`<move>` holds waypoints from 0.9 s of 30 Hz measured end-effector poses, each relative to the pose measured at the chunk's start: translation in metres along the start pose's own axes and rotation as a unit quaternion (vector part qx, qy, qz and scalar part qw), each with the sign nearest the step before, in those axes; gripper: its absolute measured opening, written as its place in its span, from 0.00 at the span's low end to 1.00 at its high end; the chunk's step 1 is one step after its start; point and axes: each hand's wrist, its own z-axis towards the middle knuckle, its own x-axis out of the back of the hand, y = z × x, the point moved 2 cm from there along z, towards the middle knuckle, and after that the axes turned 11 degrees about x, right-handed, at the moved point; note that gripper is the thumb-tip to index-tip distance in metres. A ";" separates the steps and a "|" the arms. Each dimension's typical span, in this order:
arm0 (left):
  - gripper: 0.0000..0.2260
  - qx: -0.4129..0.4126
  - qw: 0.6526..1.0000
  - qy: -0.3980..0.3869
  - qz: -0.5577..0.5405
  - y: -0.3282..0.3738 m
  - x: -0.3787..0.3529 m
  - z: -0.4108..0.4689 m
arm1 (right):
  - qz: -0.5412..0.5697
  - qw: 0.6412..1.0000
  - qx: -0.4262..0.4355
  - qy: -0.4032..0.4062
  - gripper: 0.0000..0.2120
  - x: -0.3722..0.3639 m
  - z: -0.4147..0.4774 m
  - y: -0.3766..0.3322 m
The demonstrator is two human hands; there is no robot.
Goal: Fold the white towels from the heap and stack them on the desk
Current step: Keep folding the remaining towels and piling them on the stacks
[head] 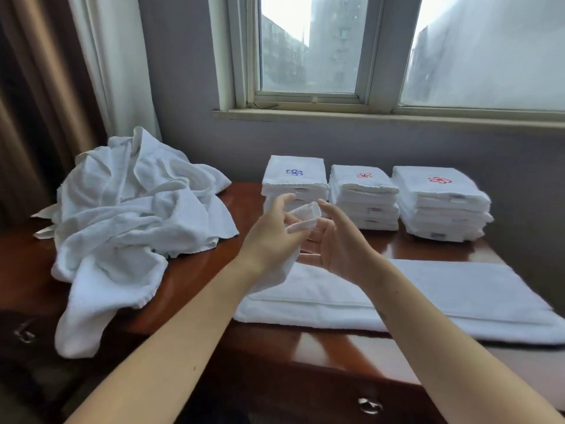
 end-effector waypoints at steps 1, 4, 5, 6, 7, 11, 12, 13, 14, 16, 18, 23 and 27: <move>0.34 0.015 0.999 -0.041 -0.011 0.004 -0.011 0.000 | -0.005 1.000 -0.004 0.001 0.24 0.010 -0.006 -0.002; 0.33 0.081 0.974 -0.169 -0.129 0.011 -0.032 0.000 | -0.032 0.999 0.014 0.019 0.16 0.038 -0.018 -0.001; 0.29 0.086 0.967 -0.177 -0.162 0.011 -0.036 0.001 | -0.062 0.997 0.020 0.048 0.13 0.047 -0.022 0.001; 0.24 0.079 0.968 -0.162 -0.172 0.010 -0.038 0.001 | -0.114 0.989 0.024 0.088 0.13 0.055 -0.025 0.003; 0.20 0.065 0.977 -0.128 -0.156 0.008 -0.039 0.002 | -0.171 0.977 0.025 0.123 0.15 0.062 -0.028 0.005; 0.16 0.020 0.994 -0.024 0.102 -0.015 -0.039 0.005 | -0.299 0.933 0.007 0.200 0.13 0.076 -0.036 0.007; 0.16 0.015 0.987 -0.032 0.157 -0.022 -0.042 0.005 | -0.318 0.926 0.001 0.204 0.13 0.077 -0.038 0.007; 0.17 0.008 0.980 -0.046 0.194 -0.028 -0.047 0.003 | -0.331 0.921 -0.006 0.203 0.13 0.078 -0.040 0.007; 0.18 -0.003 0.972 -0.058 0.230 -0.034 -0.052 0.001 | -0.340 0.920 -0.010 0.197 0.14 0.078 -0.042 0.008; 0.19 -0.034 0.944 -0.071 0.321 -0.041 -0.065 -0.004 | -0.356 0.916 -0.005 0.184 0.15 0.077 -0.045 0.009; 0.21 -0.043 0.919 -0.079 0.385 -0.046 -0.075 -0.006 | -0.389 0.902 -0.009 0.187 0.14 0.077 -0.048 0.009; 0.25 -0.025 0.905 -0.112 0.410 -0.053 -0.082 -0.006 | -0.621 0.757 -0.054 0.196 0.33 0.083 -0.055 0.004; 0.27 -0.020 0.900 -0.115 0.420 -0.056 -0.084 -0.003 | -0.729 0.672 0.053 0.117 0.28 0.073 -0.056 0.010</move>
